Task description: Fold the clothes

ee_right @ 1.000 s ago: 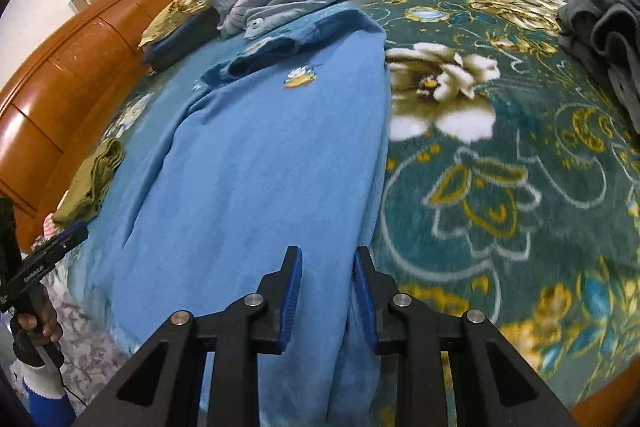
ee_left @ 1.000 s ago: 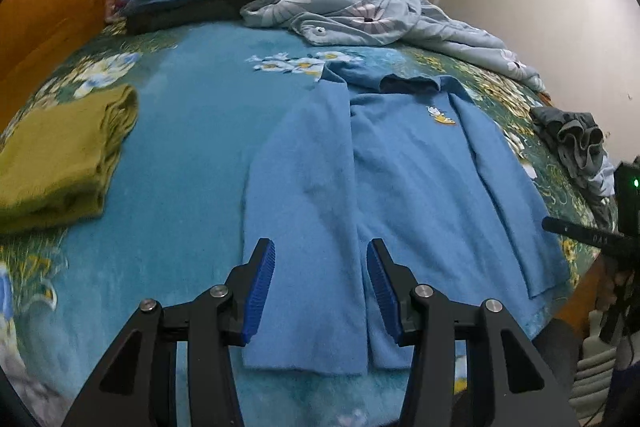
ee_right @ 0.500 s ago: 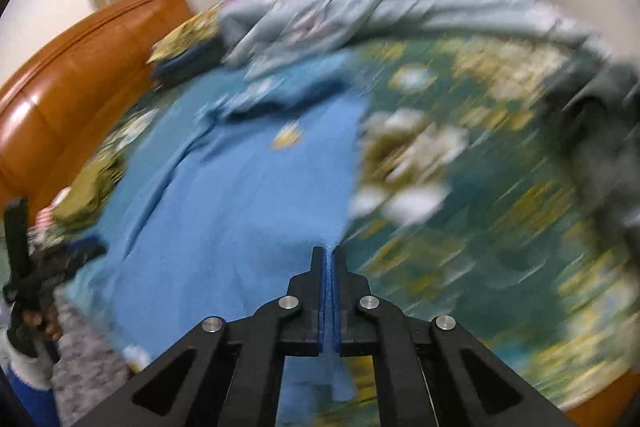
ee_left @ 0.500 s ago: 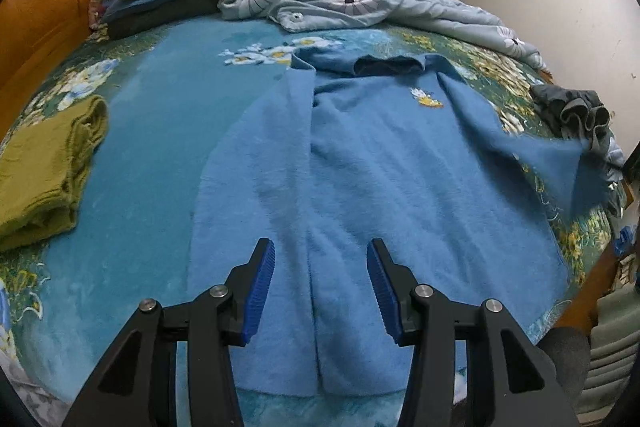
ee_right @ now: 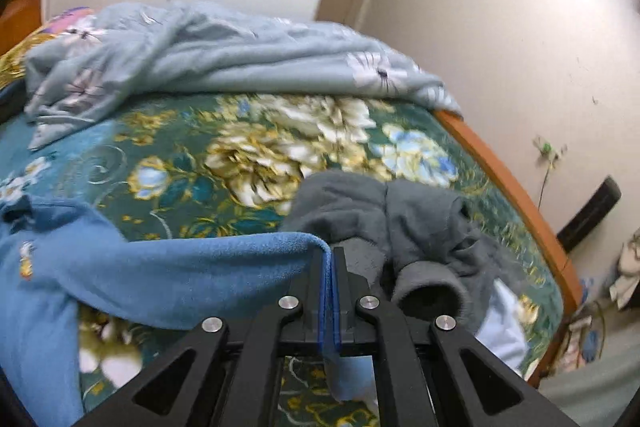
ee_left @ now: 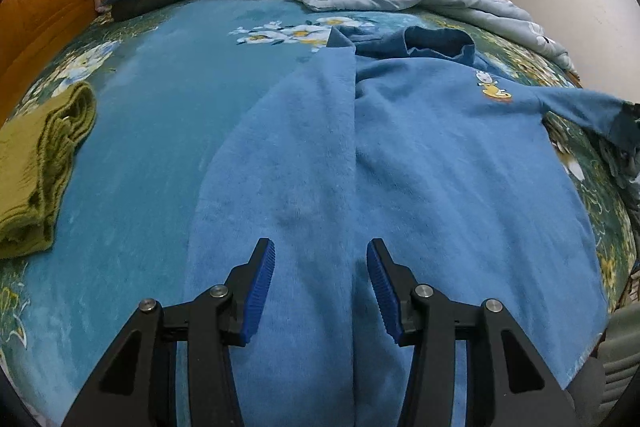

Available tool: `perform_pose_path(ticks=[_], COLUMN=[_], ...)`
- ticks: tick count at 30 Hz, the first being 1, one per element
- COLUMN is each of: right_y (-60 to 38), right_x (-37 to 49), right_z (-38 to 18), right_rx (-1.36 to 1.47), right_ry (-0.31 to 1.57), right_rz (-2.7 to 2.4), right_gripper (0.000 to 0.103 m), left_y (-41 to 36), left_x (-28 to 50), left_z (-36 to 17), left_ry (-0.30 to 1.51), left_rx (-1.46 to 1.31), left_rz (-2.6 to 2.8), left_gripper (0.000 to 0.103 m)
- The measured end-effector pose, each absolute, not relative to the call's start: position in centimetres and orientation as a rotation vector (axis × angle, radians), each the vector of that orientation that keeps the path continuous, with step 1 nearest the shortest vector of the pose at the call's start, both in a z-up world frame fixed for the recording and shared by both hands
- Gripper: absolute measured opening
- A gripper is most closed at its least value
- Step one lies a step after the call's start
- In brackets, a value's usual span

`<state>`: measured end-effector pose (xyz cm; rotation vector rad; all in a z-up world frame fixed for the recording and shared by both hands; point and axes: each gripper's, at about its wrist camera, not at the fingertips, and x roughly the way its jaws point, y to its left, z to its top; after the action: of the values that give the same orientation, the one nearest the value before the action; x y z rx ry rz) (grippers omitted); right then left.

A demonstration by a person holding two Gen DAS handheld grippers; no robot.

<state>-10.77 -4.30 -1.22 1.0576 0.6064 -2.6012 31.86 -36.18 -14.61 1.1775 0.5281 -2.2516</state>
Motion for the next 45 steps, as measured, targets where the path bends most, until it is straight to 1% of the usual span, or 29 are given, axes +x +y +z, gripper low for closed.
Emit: perform_pose_path(ticks=[3, 5, 6, 7, 12, 13, 16, 18, 22, 26, 29, 32, 35, 36, 37, 39, 42, 43, 44, 45], right_y=[-4.7, -4.9, -4.9, -4.9, -4.8, -4.8, -4.5, -4.3, -4.1, -4.4, -5.4, -6.3, -8.0, -8.9, -9.6, -11.1, -12.8, -13.3, -13.7, -14.1], right_x=[-11.4, -11.3, -11.1, -11.1, -9.6, -9.3, -8.6, -7.8, -7.0, -6.9, -6.6, -6.5, -6.2, -6.0, -5.8, -5.2, -4.3, -3.8, -3.5, -3.2], right_z=[-3.4, -4.2, -4.5, -4.6, -3.5, -3.3, -2.3, -1.5, -0.4, 0.1, -0.2, -0.8, -1.6, -2.0, -2.3, -2.9, -3.4, -3.6, -3.8, -4.0], right_rx=[1.112, 1.126, 1.129, 1.129, 1.091, 1.086, 1.067, 1.041, 0.996, 0.997, 1.000, 1.020, 1.030, 1.031, 1.034, 1.042, 1.033, 1.028, 1.023, 1.018], right_ry=[0.620, 0.635, 0.640, 0.637, 0.593, 0.581, 0.548, 0.543, 0.564, 0.559, 0.585, 0.559, 0.547, 0.550, 0.548, 0.534, 0.538, 0.552, 0.567, 0.582], right_rz=[-2.597, -2.592, -2.590, -2.588, -2.580, -2.576, -2.569, -2.571, -2.599, -2.592, -2.578, -2.540, -2.502, -2.487, -2.472, -2.425, -2.368, -2.355, -2.339, -2.324], right_gripper=[0.002, 0.002, 0.002, 0.003, 0.004, 0.005, 0.012, 0.021, 0.023, 0.023, 0.024, 0.024, 0.024, 0.024, 0.024, 0.024, 0.024, 0.024, 0.024, 0.024], left_y=[-36.3, -36.5, -36.6, -36.9, -38.8, -39.2, -40.6, -41.8, -44.8, -49.5, -53.2, -53.3, -50.6, -49.7, -49.0, -47.8, -46.9, -47.0, -47.1, -47.2], left_x=[31.4, 31.2, 31.2, 31.3, 31.8, 32.0, 32.7, 33.2, 34.0, 35.1, 35.4, 34.9, 32.2, 31.3, 30.2, 28.2, 26.1, 25.8, 25.4, 25.1], left_z=[-15.0, -15.1, -15.0, -14.9, -14.4, -14.3, -13.7, -13.2, -11.9, -9.9, -9.4, -8.8, -8.2, -8.1, -8.1, -8.6, -10.0, -10.4, -10.9, -11.4], left_ry=[0.518, 0.524, 0.539, 0.561, 0.692, 0.712, 0.748, 0.737, 0.679, 0.591, 0.623, 0.731, 0.701, 0.692, 0.688, 0.662, 0.588, 0.570, 0.552, 0.534], left_rx=[1.171, 1.164, 1.155, 1.143, 1.096, 1.086, 1.052, 1.034, 0.997, 0.907, 0.882, 0.883, 0.919, 0.933, 0.953, 0.992, 1.061, 1.077, 1.094, 1.111], left_rz=[-2.260, -2.268, -2.280, -2.293, -2.343, -2.349, -2.360, -2.351, -2.308, -2.176, -2.083, -2.180, -2.330, -2.377, -2.412, -2.455, -2.442, -2.428, -2.415, -2.401], left_gripper=[0.049, 0.040, 0.027, 0.019, 0.010, 0.009, 0.006, 0.006, 0.005, 0.005, 0.005, 0.005, 0.009, 0.021, 0.041, 0.057, 0.057, 0.056, 0.049, 0.018])
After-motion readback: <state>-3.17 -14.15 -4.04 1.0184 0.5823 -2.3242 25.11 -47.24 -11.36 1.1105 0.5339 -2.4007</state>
